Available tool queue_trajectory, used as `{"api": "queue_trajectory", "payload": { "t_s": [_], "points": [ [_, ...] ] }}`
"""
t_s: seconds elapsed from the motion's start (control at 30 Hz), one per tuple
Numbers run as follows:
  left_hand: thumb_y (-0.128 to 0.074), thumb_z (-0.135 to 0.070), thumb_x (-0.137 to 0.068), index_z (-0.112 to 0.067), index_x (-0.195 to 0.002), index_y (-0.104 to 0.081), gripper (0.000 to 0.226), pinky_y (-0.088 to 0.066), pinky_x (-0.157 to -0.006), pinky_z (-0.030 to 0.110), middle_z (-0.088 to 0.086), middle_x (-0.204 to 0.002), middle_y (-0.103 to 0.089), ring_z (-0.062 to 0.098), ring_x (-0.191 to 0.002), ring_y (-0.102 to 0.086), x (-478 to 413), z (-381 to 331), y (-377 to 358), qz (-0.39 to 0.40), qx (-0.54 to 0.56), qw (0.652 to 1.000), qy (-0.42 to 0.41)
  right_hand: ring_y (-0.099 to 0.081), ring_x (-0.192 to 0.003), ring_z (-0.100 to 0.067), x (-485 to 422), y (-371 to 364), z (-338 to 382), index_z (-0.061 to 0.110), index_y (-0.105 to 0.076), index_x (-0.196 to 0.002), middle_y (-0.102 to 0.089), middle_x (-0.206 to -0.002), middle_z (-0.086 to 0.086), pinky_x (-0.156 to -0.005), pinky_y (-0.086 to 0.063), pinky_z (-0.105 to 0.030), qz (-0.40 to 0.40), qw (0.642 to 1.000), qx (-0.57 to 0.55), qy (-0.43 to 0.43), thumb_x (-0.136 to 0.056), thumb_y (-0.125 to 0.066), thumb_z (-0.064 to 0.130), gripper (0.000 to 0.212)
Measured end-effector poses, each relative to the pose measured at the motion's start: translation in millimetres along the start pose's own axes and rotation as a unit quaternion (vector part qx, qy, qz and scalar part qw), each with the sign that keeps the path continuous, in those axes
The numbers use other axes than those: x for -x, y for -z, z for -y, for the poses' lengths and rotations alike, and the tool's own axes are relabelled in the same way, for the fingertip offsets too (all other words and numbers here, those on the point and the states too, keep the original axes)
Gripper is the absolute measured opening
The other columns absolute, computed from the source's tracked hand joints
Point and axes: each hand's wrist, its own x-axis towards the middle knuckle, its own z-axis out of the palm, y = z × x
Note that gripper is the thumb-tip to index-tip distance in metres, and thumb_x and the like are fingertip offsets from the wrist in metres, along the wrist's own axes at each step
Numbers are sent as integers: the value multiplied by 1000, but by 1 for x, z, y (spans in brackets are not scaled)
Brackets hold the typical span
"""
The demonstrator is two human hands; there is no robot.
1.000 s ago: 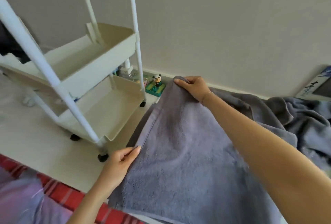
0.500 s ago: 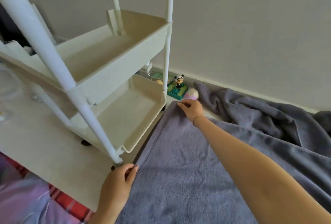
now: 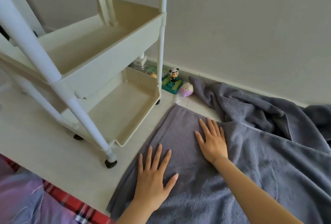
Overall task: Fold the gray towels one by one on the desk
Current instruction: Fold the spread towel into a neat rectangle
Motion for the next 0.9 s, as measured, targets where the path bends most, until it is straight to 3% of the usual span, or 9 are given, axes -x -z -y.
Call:
{"api": "queue_trajectory", "payload": {
  "t_s": [0.13, 0.2, 0.3, 0.37, 0.5, 0.7, 0.83, 0.9],
  "points": [
    [-19, -69, -90, -29, -142, -39, 69, -16, -108, 50, 5, -147, -43, 31, -134, -34, 11, -28, -4, 15, 3, 1000, 6, 2, -147, -16, 20, 11, -24, 36, -7, -150, -1, -160, 4, -117, 10, -34, 37, 999, 3, -12, -94, -16, 61, 62],
    [-19, -64, -92, -27, -134, -49, 64, -34, -104, 48, 5, -135, -55, 30, -120, -53, 8, -34, 5, -1, 22, 1000, 10, -6, -146, -20, 19, 17, -26, 31, -16, -150, -12, -158, 0, -118, 6, -36, 39, 999, -3, -8, -97, -31, 52, 59],
    [-34, -53, -90, -15, -119, -62, 56, -54, -77, 37, 7, -113, -65, 27, -96, -64, -18, -26, 24, -40, 55, 997, 38, -30, -133, -23, 1, 30, -13, 23, -41, -139, -40, -139, -3, -117, -8, -37, 2, 1000, -31, 2, -93, -47, 48, 52],
    [-45, -44, -90, -11, -113, -64, 45, -53, -71, 36, 7, -104, -63, 29, -91, -63, -37, -19, 35, -61, 67, 994, 56, -35, -127, -23, -16, 36, 0, 22, -47, -134, -46, -131, -2, -114, -13, -35, 1, 999, -41, 3, -92, -49, 47, 49],
    [-47, -34, -96, -18, -126, -48, 33, -44, -88, 32, 2, -120, -50, 22, -112, -47, -61, -13, 41, -34, 137, 985, 102, -34, -125, -27, -43, 35, 17, 21, -50, -128, -45, -129, -5, -111, -18, -36, 27, 999, -35, -28, -89, -53, 50, 48],
    [-65, -30, -87, -22, -92, -54, 14, -43, -74, 28, -4, -89, -47, 19, -95, -55, -73, -3, 40, -23, 237, 959, 155, -35, -121, -28, -67, 42, 31, 19, -59, -110, -46, -124, -7, -102, -27, -34, 69, 995, -45, -49, -83, -64, 41, 35],
    [-65, -35, -86, -18, -103, -45, 31, -39, -70, 25, -2, -98, -52, 19, -94, -54, -71, 2, 38, -23, 232, 960, 155, -52, -108, -27, -77, 37, 36, 13, -59, -108, -61, -114, -7, -86, -37, -32, 108, 987, -117, -16, -85, -65, 34, 31],
    [-63, -35, -87, -17, -104, -47, 30, -37, -65, 26, -2, -95, -58, 20, -88, -57, -70, 3, 38, -19, 233, 961, 148, -55, -100, -30, -76, 34, 41, 9, -60, -103, -63, -105, -11, -76, -36, -30, 81, 984, -159, -8, -89, -61, 31, 26]
  ]
}}
